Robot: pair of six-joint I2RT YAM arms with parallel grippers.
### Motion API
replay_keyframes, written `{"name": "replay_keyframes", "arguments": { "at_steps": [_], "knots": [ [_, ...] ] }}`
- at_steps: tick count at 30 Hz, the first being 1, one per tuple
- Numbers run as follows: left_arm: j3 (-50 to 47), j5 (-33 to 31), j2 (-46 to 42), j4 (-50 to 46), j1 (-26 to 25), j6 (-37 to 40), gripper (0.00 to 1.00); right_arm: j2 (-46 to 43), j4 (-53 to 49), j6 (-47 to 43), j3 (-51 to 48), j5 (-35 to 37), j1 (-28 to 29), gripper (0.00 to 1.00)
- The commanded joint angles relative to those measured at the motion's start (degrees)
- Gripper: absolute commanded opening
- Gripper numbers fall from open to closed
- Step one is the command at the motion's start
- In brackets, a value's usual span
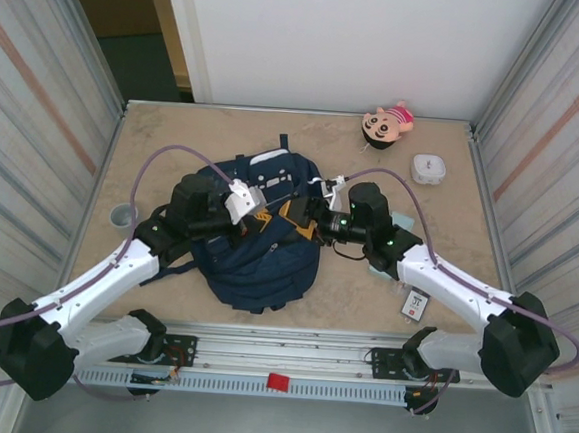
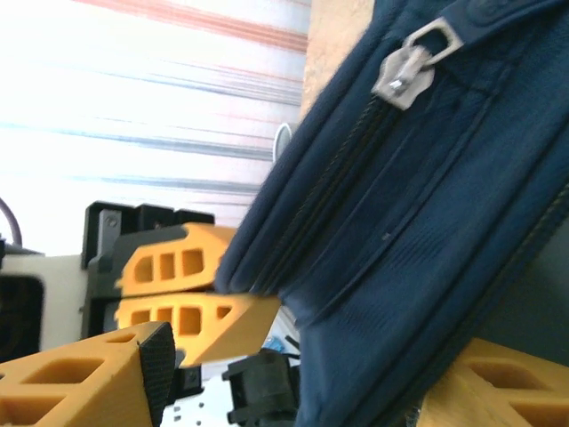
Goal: Pack books, pencil case, and school supplies into a backpack
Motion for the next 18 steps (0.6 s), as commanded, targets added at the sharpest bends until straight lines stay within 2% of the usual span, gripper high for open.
{"name": "replay_keyframes", "arguments": {
  "at_steps": [1, 5, 8, 12, 15, 18],
  "knots": [
    [1.6, 6.2, -1.4, 10.0, -0.1, 0.7, 0.0, 2.9, 3.2, 3.7, 1.2, 2.8, 0.3, 0.67],
    [2.1, 8.3, -0.9, 8.0, -0.1, 1.4, 0.0, 6.4, 10.8, 7.1, 1.6, 2.9, 0.9, 0.66],
    [2.0, 7.1, -1.0, 5.9, -0.1, 2.2, 0.0, 8.1, 12.4, 7.4, 3.2, 2.9, 1.3, 0.63],
    [0.7, 3.5, -2.3, 5.6, -0.1, 1.2, 0.02, 8.4, 11.0, 6.8, 4.2, 4.3, 1.7, 0.28],
    [1.5, -1.0, -4.1, 1.8, -0.3, -2.4, 0.16, 8.0, 7.8, 5.6, 5.2, 6.0, 2.1, 0.16],
    [2.2, -6.9, -6.5, -2.7, -1.7, -11.2, 0.26, 8.3, 5.5, 4.4, 6.6, 6.8, 2.8, 0.1]
  ]
}}
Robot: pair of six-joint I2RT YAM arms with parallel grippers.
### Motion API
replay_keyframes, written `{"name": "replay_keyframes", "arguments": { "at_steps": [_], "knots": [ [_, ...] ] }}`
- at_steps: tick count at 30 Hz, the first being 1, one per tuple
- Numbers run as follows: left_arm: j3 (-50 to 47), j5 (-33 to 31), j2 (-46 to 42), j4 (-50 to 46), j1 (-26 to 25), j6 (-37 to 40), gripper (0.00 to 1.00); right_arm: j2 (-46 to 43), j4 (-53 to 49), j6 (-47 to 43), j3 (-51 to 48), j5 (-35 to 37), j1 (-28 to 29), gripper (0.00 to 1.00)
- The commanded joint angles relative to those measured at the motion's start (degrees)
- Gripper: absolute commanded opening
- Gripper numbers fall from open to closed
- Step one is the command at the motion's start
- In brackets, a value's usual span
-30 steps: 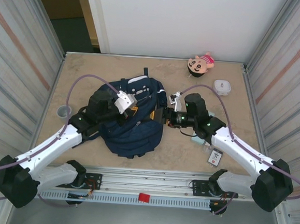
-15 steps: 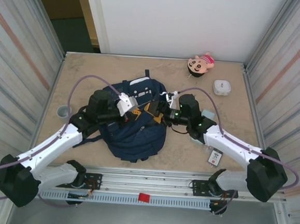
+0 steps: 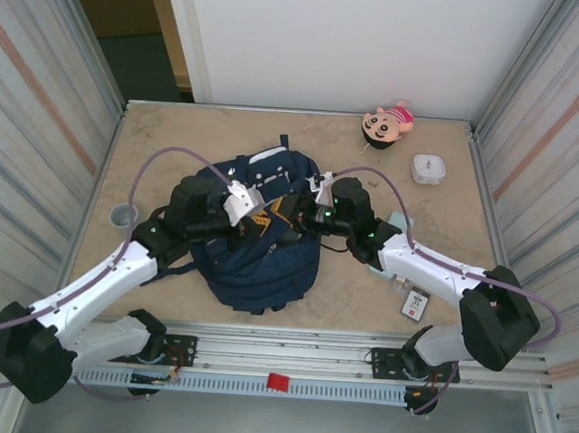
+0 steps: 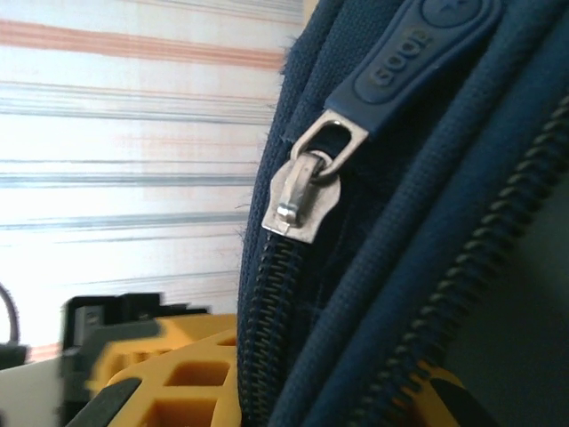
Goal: Pack books, pencil case, and school supplies into a backpack
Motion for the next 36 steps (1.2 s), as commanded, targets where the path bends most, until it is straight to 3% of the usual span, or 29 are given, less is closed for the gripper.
{"name": "replay_keyframes", "arguments": {
  "at_steps": [1, 4, 10, 14, 20, 28, 36],
  "knots": [
    [2.4, -5.9, -5.3, -2.2, -2.2, -10.7, 0.29, 0.0, -0.4, -2.7, 3.4, 2.9, 0.7, 0.08],
    [2.0, -13.9, -8.5, -7.6, -8.5, -20.6, 0.37, 0.0, -0.5, -2.7, 3.4, 3.6, 1.3, 0.05],
    [-0.1, -34.0, -11.1, -15.6, -26.5, -47.3, 0.55, -0.4, -1.2, -3.0, 3.7, 4.4, 1.6, 0.04],
    [1.3, -45.7, -9.3, -23.1, -35.2, -61.2, 0.58, -0.3, -1.7, -3.7, 4.2, 4.3, 1.7, 0.04],
    [2.0, -48.0, -5.3, -26.5, -36.0, -68.9, 0.6, -0.4, -3.7, -5.4, 5.6, 3.6, 1.7, 0.04],
    [0.6, -47.8, -3.8, -17.7, -35.8, -66.9, 0.49, -0.7, -3.3, -5.2, 5.5, 3.3, 2.1, 0.04],
    [1.8, -46.4, -0.4, -16.6, -35.8, -66.9, 0.49, -0.3, -2.8, -5.1, 6.3, 2.9, 2.6, 0.03]
  ]
}}
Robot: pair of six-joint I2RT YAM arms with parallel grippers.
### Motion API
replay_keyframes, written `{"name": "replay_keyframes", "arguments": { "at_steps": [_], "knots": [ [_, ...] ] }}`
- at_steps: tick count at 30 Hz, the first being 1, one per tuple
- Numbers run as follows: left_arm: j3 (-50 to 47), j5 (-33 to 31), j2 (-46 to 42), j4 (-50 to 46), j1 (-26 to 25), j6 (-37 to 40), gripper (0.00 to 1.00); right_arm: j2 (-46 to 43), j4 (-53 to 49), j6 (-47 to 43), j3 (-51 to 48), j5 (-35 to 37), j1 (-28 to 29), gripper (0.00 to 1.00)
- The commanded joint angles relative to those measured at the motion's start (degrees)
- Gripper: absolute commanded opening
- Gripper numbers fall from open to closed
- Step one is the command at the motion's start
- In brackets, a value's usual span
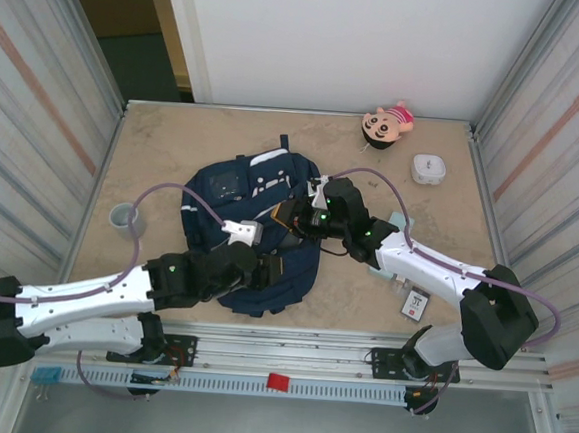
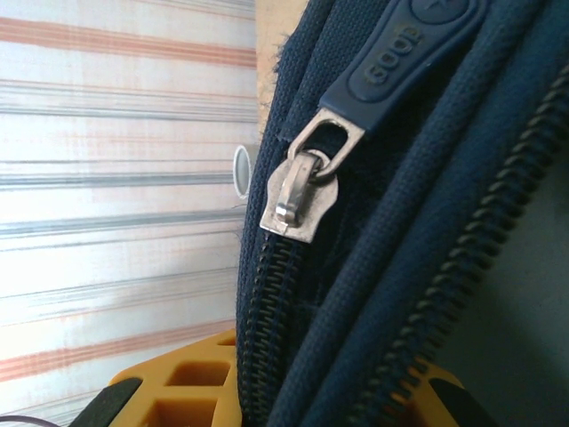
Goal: Pack books, pencil case, and school supplies into a backpack
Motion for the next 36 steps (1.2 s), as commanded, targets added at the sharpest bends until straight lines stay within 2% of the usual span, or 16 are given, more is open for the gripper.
{"name": "replay_keyframes", "arguments": {
  "at_steps": [1, 6, 12, 17, 19, 24, 29, 36],
  "knots": [
    [1.6, -1.2, 1.2, -0.1, -0.3, -1.2, 0.49, -0.7, 4.6, -2.2, 3.9, -0.2, 0.8, 0.03],
    [2.3, -3.0, 1.4, -3.7, -0.3, -2.4, 0.55, -0.5, 4.6, -2.2, 4.2, -0.4, 1.1, 0.02],
    [1.1, -3.3, 2.2, -1.3, -0.1, -2.3, 0.47, -0.3, 4.7, -2.2, 4.6, -0.8, 1.5, 0.02],
    [2.1, -4.8, 4.3, -4.1, 0.0, -3.8, 0.43, -0.5, 4.1, -2.2, 5.3, -0.9, 1.6, 0.01],
    [2.2, -5.0, 4.8, -4.4, 0.2, -4.6, 0.38, -0.5, 3.5, -2.5, 5.9, -1.0, 1.9, 0.01],
    [2.6, -5.7, 5.1, -6.9, 1.3, -6.9, 0.17, -1.0, 1.9, -3.5, 6.0, -0.6, 1.7, 0.01],
    [1.1, -5.7, 2.3, -9.6, 2.1, -8.0, 0.01, -1.4, 0.9, -3.6, 6.0, -1.6, 0.5, 0.01],
    [-2.6, -4.4, -2.4, -13.4, 2.2, -9.3, 0.0, -1.7, -1.1, -6.7, 6.1, -5.6, -5.2, 0.01]
  ]
}}
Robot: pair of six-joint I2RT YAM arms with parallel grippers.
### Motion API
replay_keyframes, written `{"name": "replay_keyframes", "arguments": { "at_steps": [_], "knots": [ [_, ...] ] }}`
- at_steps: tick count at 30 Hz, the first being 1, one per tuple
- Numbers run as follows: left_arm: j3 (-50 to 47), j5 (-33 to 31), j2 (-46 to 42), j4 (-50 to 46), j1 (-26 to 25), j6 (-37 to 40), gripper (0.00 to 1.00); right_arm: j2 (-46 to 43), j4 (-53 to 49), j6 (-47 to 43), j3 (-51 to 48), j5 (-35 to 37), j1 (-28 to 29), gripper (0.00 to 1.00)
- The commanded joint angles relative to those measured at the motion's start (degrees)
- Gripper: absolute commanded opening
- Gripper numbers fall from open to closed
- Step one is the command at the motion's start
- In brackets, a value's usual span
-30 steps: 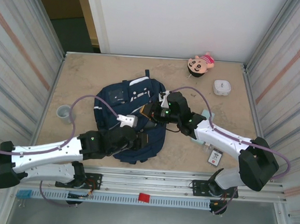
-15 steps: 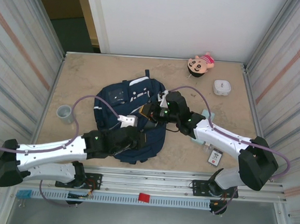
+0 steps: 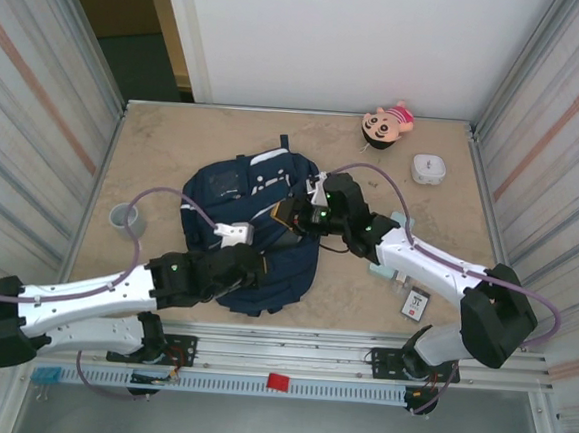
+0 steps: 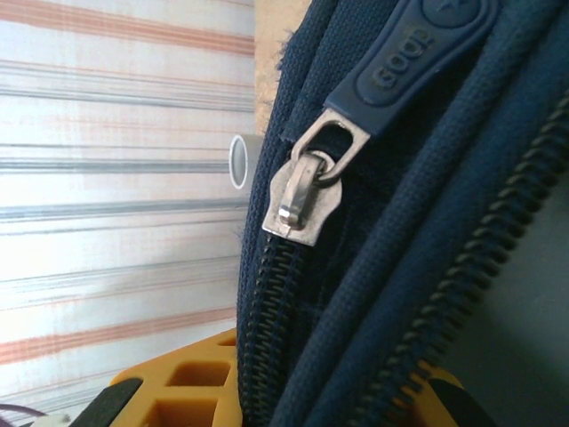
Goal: Pack books, pencil case, and school supplies into a backpack
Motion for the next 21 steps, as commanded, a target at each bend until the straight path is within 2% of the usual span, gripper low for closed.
{"name": "replay_keyframes", "arguments": {
  "at_steps": [1, 7, 9, 11, 13, 16, 21],
  "knots": [
    [-2.5, -2.2, -2.1, -7.8, 1.0, -2.1, 0.0, -2.3, 2.7, -3.5, 3.7, -3.3, -4.3, 0.01],
    [-5.7, -2.3, -6.6, -6.1, 1.1, 0.5, 0.0, -1.4, 1.2, -4.5, 4.6, -8.2, -10.2, 0.04],
    [-6.7, -2.5, -8.0, -2.1, 1.1, 2.9, 0.0, -1.5, 1.4, -3.7, 4.3, -8.4, -10.3, 0.13],
    [-7.4, -2.8, -8.8, 2.6, 1.2, 5.6, 0.0, -2.0, 2.5, -2.0, 3.2, -7.4, -9.1, 0.37],
    [-7.4, -3.1, -8.7, 6.1, 1.2, 7.8, 0.0, -2.4, 3.4, 1.1, 1.5, -5.8, -7.2, 0.53],
    [-6.3, -3.1, -7.3, 9.1, 1.4, 11.0, 0.0, -2.6, 5.2, 4.1, -0.9, -3.5, -3.7, 0.6],
    [-4.2, -2.5, -5.0, 10.9, 1.5, 13.9, 0.0, -1.7, 6.9, 7.0, -3.1, 1.7, 1.2, 0.62]
  ]
}}
